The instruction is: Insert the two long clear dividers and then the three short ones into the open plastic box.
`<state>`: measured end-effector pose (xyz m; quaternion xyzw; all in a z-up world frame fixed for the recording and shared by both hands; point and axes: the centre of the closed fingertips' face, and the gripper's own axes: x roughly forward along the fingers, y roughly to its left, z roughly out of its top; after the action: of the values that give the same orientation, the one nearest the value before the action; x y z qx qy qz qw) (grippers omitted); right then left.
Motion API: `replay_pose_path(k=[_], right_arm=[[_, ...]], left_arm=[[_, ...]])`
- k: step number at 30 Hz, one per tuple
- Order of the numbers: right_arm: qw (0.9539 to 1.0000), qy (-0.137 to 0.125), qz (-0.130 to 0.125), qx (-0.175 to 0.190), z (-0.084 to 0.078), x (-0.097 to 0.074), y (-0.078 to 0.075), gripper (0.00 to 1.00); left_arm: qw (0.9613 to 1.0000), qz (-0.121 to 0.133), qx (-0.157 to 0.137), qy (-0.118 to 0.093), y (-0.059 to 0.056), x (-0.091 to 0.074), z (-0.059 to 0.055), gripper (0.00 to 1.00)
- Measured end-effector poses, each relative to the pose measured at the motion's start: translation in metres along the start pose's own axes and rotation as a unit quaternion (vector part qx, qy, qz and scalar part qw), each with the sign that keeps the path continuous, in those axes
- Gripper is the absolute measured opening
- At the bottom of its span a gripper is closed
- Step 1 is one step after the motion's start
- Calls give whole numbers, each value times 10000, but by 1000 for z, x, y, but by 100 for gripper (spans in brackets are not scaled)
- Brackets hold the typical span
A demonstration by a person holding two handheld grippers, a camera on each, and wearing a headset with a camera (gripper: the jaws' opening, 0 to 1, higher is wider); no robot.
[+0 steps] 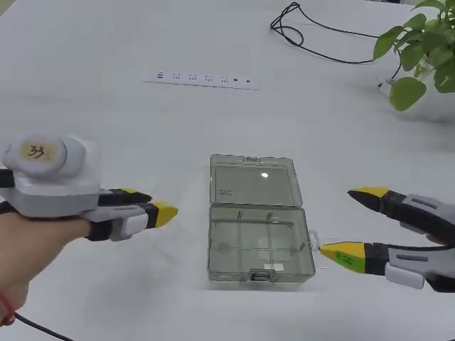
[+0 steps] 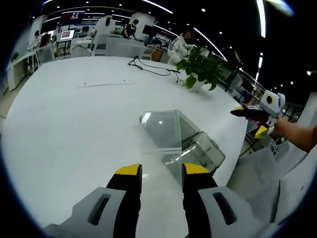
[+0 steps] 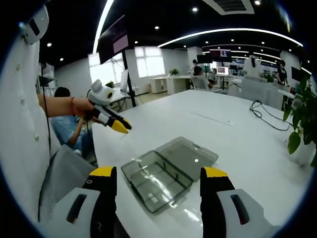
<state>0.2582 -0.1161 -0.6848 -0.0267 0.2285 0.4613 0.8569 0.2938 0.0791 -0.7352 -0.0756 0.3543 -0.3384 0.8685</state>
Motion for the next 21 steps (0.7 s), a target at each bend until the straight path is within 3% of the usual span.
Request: replay_pose_path(k=[7, 13, 21], right_arm=[[9991, -307, 53, 282, 27, 9, 14, 59], [9980, -389, -21, 492, 40, 18, 22, 53], [9945, -583, -231, 841, 49, 25, 25, 41]], left_arm=[[9989, -308, 24, -351, -29, 4, 18, 30], [9966, -584, 99, -573, -57, 9, 30, 30], [9940, -843, 170, -669, -85, 18, 35, 30]])
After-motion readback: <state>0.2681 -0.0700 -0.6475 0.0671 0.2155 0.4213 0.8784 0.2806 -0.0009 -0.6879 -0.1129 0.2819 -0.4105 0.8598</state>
